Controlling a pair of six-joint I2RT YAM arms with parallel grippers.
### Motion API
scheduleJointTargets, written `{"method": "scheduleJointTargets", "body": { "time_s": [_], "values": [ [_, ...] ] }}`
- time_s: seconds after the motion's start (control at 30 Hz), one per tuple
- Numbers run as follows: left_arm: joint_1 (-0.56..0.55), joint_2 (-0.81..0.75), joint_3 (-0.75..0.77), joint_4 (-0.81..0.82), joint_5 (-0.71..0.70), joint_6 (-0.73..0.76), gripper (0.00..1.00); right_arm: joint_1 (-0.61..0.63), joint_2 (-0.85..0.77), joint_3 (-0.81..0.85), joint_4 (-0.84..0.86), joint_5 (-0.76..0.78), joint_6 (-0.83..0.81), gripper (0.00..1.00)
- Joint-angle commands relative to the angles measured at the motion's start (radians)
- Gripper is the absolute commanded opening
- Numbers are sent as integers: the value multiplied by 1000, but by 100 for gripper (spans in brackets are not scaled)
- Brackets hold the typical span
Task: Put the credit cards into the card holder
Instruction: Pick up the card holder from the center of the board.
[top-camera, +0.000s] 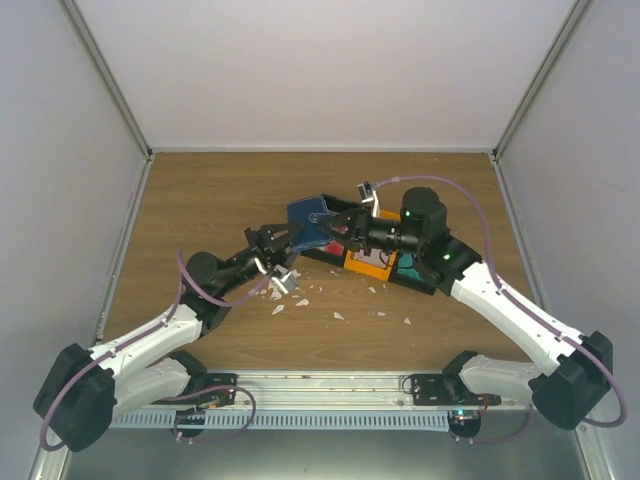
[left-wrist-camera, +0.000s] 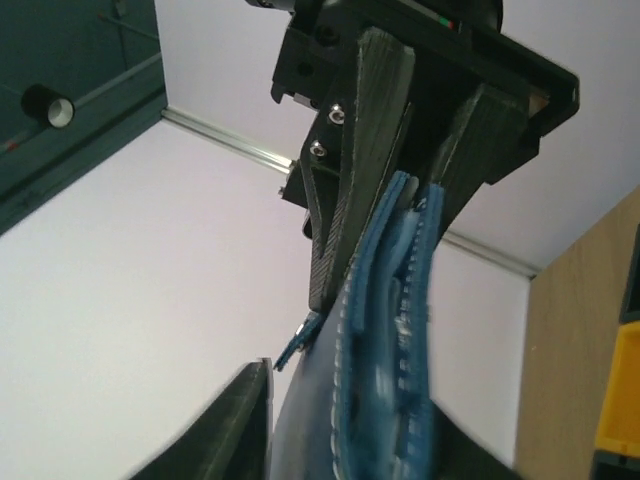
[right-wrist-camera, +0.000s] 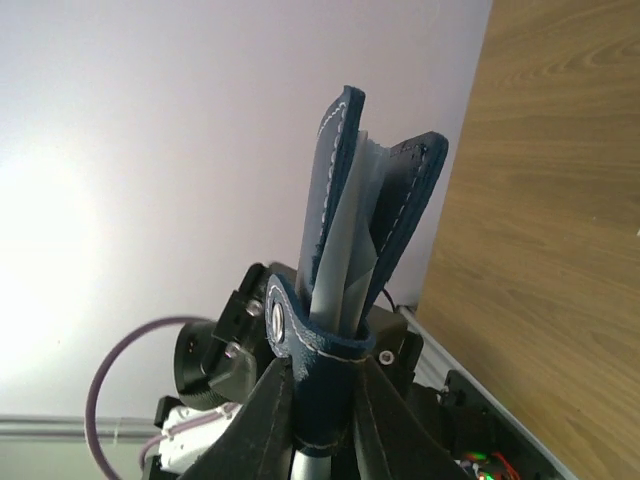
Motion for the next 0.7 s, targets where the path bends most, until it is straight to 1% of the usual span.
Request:
{"method": "scheduleJointTargets", "body": {
  "time_s": [0.0,0.07,0.1,0.17,0.2,0.23,0.3,0.4,0.43,0.47,0.5,0.53,0.57,0.63,0.67],
  "values": [
    [-12,-25,21,54,-37,-69,47,27,-6,-22,55,-33,12,10],
    [-21,-47,49,-89,-49,-100,70,12,-11,-16,69,-10,-26,9],
    [-27,-59,69,-184,-66,-147,78,-4,-10,-11,69,-4,-54,9],
    [-32,-94,68,-241,-86,-263,89,-38,-12,-12,75,7,-115,9],
    [-35,-116,52,-241,-96,-332,96,-52,-15,-18,81,15,-146,9],
    [-37,-144,34,-236,-98,-401,99,-64,-21,-20,77,24,-185,9],
    [-39,-205,-2,-235,-78,-540,99,-85,-36,-24,60,39,-257,9],
    [-41,-293,-22,-278,-49,-769,99,-101,-75,-33,38,64,-350,9],
    [-41,-325,-21,-300,-67,-876,99,-103,-90,-35,28,71,-375,9],
    [-41,-343,-11,-340,-124,-996,99,-102,-106,-38,26,77,-400,10],
    [-41,-357,20,-422,-200,-1154,99,-103,-121,-46,25,75,-422,10],
    [-39,-362,72,-546,-288,-1314,99,-104,-136,-54,25,67,-436,11],
    [-36,-362,122,-671,-331,-1438,99,-103,-151,-67,26,56,-454,12],
    [-28,-351,204,-819,-281,-1525,99,-101,-180,-105,59,14,-455,13],
    [-27,-346,217,-843,-238,-1572,99,-99,-190,-125,72,-2,-449,13]
  ]
}}
